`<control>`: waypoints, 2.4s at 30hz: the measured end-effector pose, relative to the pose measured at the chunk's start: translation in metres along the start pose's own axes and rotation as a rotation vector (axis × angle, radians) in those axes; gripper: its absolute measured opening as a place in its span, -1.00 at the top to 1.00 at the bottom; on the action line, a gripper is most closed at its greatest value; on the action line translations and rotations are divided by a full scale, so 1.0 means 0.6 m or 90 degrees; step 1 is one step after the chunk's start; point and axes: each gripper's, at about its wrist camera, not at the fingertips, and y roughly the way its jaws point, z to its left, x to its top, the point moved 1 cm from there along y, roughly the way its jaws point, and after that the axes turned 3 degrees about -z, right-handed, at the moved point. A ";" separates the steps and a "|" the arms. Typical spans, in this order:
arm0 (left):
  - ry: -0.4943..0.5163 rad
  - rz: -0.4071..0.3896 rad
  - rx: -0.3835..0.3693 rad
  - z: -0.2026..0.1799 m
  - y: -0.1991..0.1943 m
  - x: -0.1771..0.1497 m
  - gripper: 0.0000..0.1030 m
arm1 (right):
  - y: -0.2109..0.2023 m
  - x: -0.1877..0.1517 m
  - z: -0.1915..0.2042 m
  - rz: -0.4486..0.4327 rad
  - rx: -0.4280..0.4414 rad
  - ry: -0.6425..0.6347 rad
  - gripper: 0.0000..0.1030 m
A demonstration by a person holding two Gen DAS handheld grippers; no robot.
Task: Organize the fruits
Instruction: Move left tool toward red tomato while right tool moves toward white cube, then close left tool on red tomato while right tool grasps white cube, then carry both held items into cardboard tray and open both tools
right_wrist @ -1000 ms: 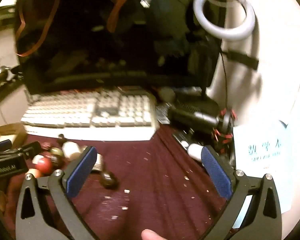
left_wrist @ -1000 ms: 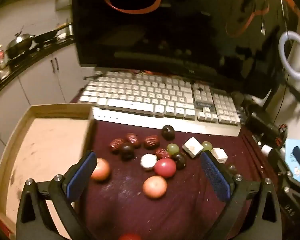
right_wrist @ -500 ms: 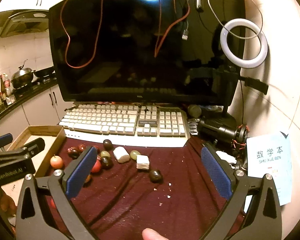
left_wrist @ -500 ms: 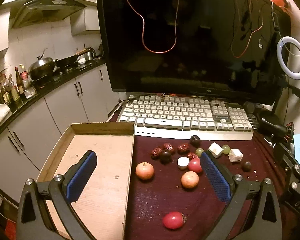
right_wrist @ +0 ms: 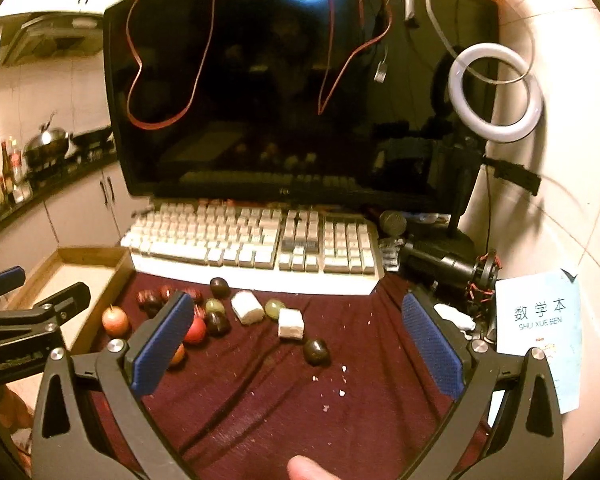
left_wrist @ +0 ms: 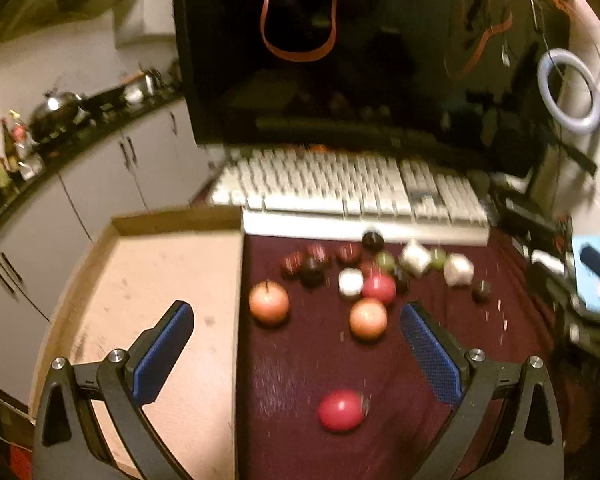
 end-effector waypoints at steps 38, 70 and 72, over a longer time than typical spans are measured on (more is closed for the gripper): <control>0.134 0.130 -0.118 -0.048 0.070 -0.086 -0.34 | 0.222 -0.058 -0.037 0.215 0.087 -0.055 -0.46; 0.167 0.116 -0.130 -0.042 0.047 -0.100 0.31 | 0.263 -0.067 -0.045 0.232 0.125 -0.017 0.46; 0.171 0.114 -0.133 -0.046 0.045 -0.103 0.31 | 0.261 -0.067 -0.045 0.228 0.127 -0.017 0.46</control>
